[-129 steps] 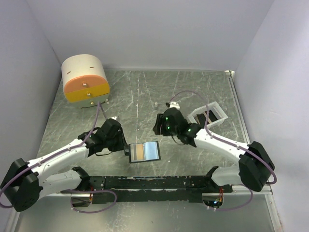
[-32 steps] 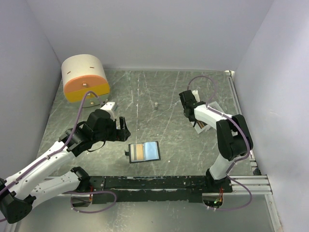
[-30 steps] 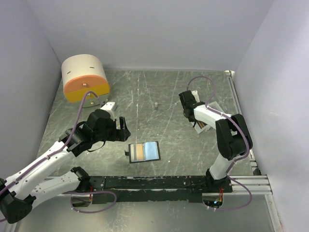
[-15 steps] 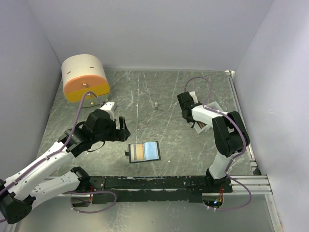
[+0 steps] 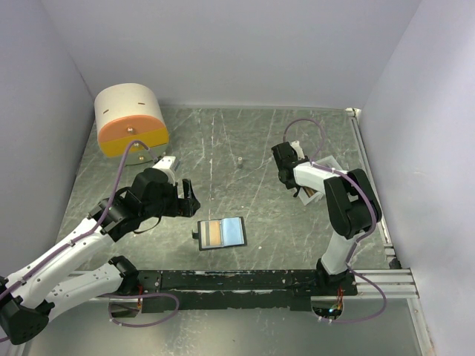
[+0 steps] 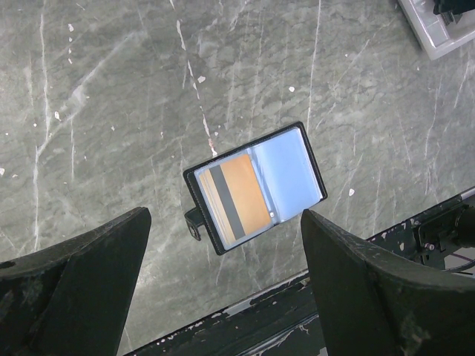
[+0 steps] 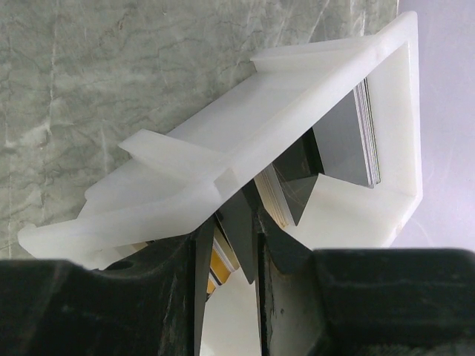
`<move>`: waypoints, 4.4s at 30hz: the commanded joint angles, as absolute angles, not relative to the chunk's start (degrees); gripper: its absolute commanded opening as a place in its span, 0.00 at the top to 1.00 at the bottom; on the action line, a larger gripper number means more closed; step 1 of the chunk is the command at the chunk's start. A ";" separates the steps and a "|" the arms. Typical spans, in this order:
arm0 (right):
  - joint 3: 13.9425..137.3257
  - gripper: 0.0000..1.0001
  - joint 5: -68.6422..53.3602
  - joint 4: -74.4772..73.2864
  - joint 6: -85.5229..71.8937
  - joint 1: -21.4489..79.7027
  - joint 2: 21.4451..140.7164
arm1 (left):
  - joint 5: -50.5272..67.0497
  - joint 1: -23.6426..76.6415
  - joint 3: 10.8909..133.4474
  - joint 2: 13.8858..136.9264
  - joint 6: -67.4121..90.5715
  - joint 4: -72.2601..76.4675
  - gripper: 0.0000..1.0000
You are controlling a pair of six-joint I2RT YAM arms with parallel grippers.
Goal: Put the credit cards into the card holder
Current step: Pick up the credit card from the storage box, then insert the credit card into the card holder.
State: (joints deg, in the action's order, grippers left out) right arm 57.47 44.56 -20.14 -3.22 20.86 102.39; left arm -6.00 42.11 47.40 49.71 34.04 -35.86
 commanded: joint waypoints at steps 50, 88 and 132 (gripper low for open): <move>59.48 1.00 10.26 -30.92 -17.22 29.92 63.50 | 0.06 42.14 37.63 54.26 44.21 -30.11 0.23; 24.10 1.00 -8.49 22.72 -54.61 48.03 73.43 | 0.46 42.18 29.19 66.84 44.81 -20.74 0.85; 19.09 1.00 -7.69 29.48 -54.62 48.05 79.42 | 0.88 42.19 27.41 66.87 45.88 -20.11 0.93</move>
